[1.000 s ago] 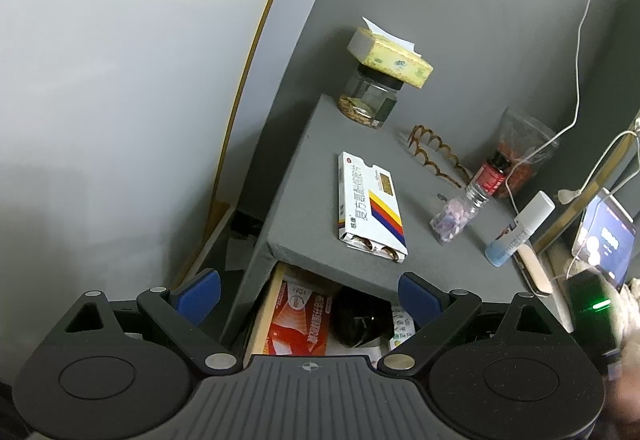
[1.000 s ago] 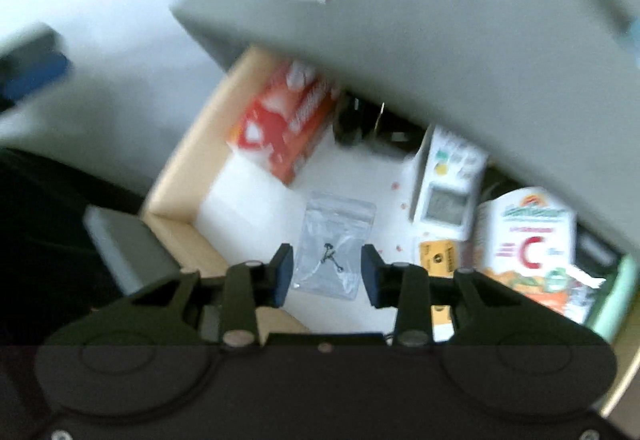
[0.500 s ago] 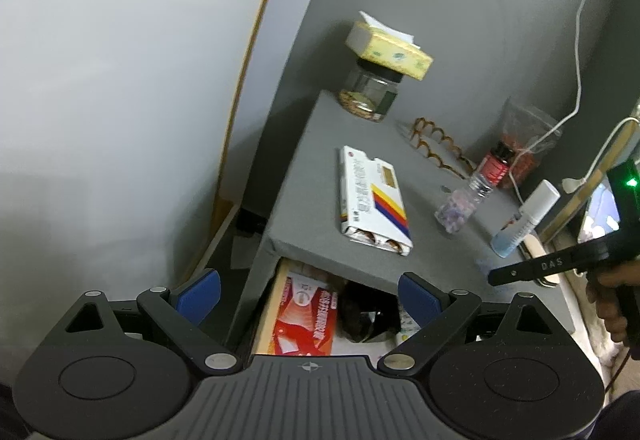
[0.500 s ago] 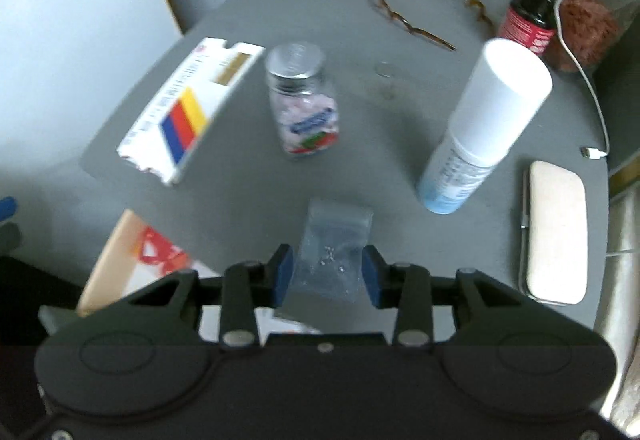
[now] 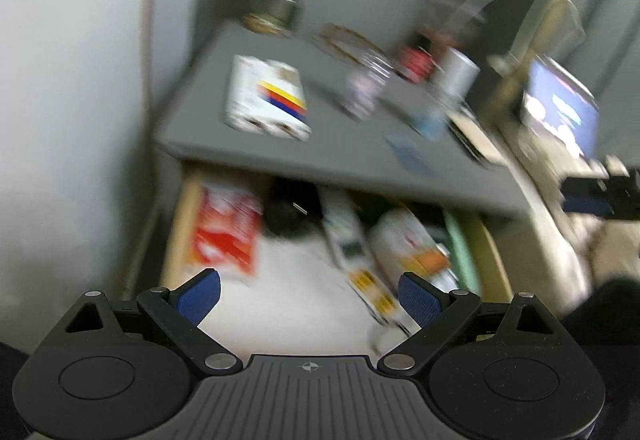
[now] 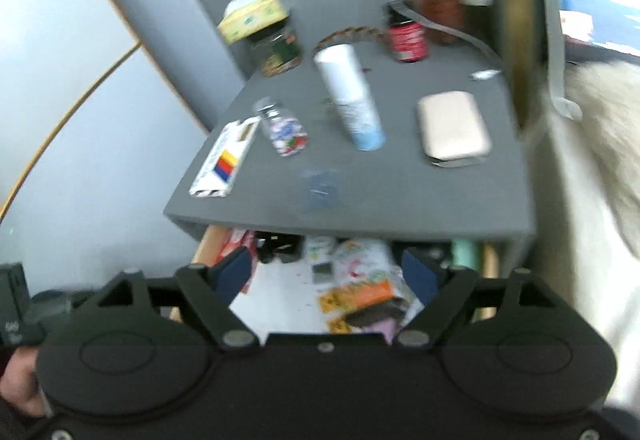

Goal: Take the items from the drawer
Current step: 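Lift the zip bag and lay it on the nightstand top, open right tool, then push the upper drawer closed with the left tool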

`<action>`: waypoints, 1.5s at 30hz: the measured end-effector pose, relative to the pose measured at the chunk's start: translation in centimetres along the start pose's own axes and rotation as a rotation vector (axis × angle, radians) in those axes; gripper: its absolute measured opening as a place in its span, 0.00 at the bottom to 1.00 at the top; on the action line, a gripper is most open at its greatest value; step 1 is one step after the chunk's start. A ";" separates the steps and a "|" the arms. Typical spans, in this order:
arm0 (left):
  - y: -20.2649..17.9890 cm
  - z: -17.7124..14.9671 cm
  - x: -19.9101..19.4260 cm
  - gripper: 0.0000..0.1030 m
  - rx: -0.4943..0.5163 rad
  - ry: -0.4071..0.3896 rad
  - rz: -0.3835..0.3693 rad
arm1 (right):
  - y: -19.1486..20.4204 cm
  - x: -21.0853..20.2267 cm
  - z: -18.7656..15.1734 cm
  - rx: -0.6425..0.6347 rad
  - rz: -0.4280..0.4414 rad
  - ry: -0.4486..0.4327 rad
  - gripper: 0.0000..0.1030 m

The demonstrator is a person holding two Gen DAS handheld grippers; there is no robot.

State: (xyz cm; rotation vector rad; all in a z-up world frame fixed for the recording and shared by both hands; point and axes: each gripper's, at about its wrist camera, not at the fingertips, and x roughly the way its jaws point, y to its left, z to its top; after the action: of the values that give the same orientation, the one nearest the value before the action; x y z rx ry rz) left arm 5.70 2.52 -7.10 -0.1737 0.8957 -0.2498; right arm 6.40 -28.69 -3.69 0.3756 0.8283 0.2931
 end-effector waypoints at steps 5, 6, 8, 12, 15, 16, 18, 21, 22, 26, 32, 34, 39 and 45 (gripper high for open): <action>-3.9 -3.0 2.1 0.91 0.027 0.119 0.021 | -1.8 -1.7 -1.3 0.040 -0.012 -0.060 0.83; -4.5 -3.4 2.7 0.91 0.038 0.133 0.025 | -2.1 -1.9 -1.4 0.053 0.012 -0.099 0.84; -5.4 -4.2 4.0 0.91 0.053 0.159 0.052 | -2.2 -1.9 -1.4 0.064 0.022 -0.114 0.84; -6.6 -5.3 6.6 0.90 0.063 0.175 0.134 | -1.2 -1.7 -1.7 0.014 0.033 -0.130 0.84; -6.6 -5.2 7.3 0.90 0.025 0.156 0.178 | -0.6 -2.1 -1.9 -0.034 0.028 -0.146 0.84; -6.8 -5.4 7.5 0.90 0.015 0.151 0.187 | -0.6 -2.2 -1.9 -0.033 0.027 -0.155 0.84; -7.2 -5.5 7.6 0.90 0.028 0.133 0.204 | -0.5 -2.4 -2.1 -0.030 0.025 -0.179 0.84; -7.6 -5.0 8.2 0.90 0.040 0.111 0.231 | -0.5 -2.5 -2.2 -0.028 0.037 -0.199 0.84; -7.8 -4.7 8.4 0.90 0.043 0.106 0.240 | -0.5 -2.4 -2.2 -0.026 0.037 -0.204 0.84; -8.3 -3.0 9.8 0.90 0.071 0.071 0.278 | -0.4 -3.0 -2.3 -0.034 0.041 -0.221 0.84; -8.6 -0.4 12.1 0.90 0.089 0.007 0.298 | -0.1 -3.5 -2.4 -0.054 0.047 -0.226 0.84; -8.9 0.6 12.9 0.90 0.092 -0.004 0.292 | -0.1 -3.6 -2.3 -0.059 0.048 -0.222 0.84; -9.5 2.5 14.5 0.90 0.098 -0.023 0.307 | 0.1 -3.4 -2.3 -0.066 0.047 -0.220 0.84; -9.5 4.0 15.7 0.90 0.090 -0.038 0.306 | 0.1 -3.3 -2.1 -0.065 0.047 -0.212 0.84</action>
State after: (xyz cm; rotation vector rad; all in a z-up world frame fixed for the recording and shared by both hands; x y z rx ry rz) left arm 16.92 -10.91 -13.94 0.0425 0.8592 -0.0013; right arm 2.66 -29.49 -2.82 0.3590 0.6014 0.3173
